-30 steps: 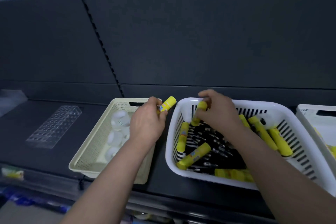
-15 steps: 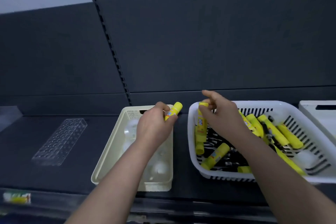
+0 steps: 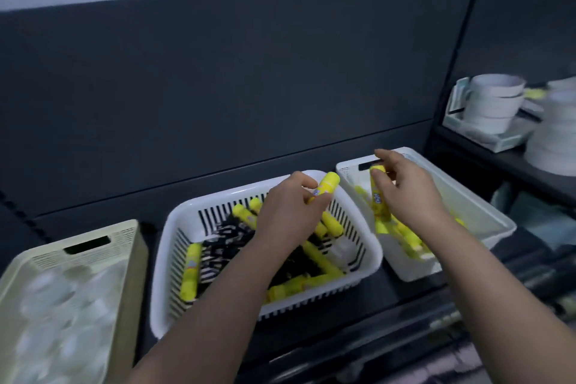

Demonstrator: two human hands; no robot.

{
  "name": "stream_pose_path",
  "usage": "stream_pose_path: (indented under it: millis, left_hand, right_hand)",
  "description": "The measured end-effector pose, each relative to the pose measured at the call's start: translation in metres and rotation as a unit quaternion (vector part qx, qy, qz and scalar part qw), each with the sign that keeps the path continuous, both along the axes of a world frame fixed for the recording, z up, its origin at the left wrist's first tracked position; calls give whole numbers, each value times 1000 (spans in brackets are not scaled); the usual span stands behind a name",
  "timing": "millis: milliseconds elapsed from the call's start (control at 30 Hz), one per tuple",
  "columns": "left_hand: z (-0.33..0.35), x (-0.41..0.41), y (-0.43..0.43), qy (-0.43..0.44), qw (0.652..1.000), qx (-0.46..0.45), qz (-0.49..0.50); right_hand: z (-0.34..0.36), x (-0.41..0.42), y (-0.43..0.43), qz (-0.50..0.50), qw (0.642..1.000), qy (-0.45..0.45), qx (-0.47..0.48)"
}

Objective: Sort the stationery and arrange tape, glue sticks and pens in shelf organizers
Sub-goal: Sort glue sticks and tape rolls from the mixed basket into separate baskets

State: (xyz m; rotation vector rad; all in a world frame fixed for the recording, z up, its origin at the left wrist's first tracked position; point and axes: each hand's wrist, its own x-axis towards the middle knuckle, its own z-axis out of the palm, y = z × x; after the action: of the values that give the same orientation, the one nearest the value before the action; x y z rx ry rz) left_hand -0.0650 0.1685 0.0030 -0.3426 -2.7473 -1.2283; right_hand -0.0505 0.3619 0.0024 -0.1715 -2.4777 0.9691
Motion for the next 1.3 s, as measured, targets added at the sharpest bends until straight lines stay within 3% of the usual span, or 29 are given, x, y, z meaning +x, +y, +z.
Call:
stream_pose_path:
  millis: [300, 467, 667, 767, 967, 1133, 1300]
  left_hand:
    - [-12, -16, 100, -6, 999, -42, 28]
    - [-14, -25, 122, -9, 993, -98, 64]
    - [-25, -46, 162, 32, 946, -318, 56]
    - [-32, -56, 174, 27, 921, -387, 43]
    - [-25, -63, 153, 49, 932, -350, 77]
    - [-8, -43, 89, 69, 944, -304, 112]
    - [-5, -16, 11, 34, 940, -296, 166]
  right_hand:
    - [-44, -44, 107, 14, 969, -200, 144]
    - [-54, -59, 114, 68, 961, -209, 166]
    - [-52, -41, 131, 90, 968, -156, 172]
    - [-50, -30, 136, 81, 971, -149, 167]
    - [-46, -23, 124, 102, 971, -143, 160]
    - [-39, -24, 77, 142, 964, -124, 188]
    - [-32, -25, 15, 194, 956, -90, 199]
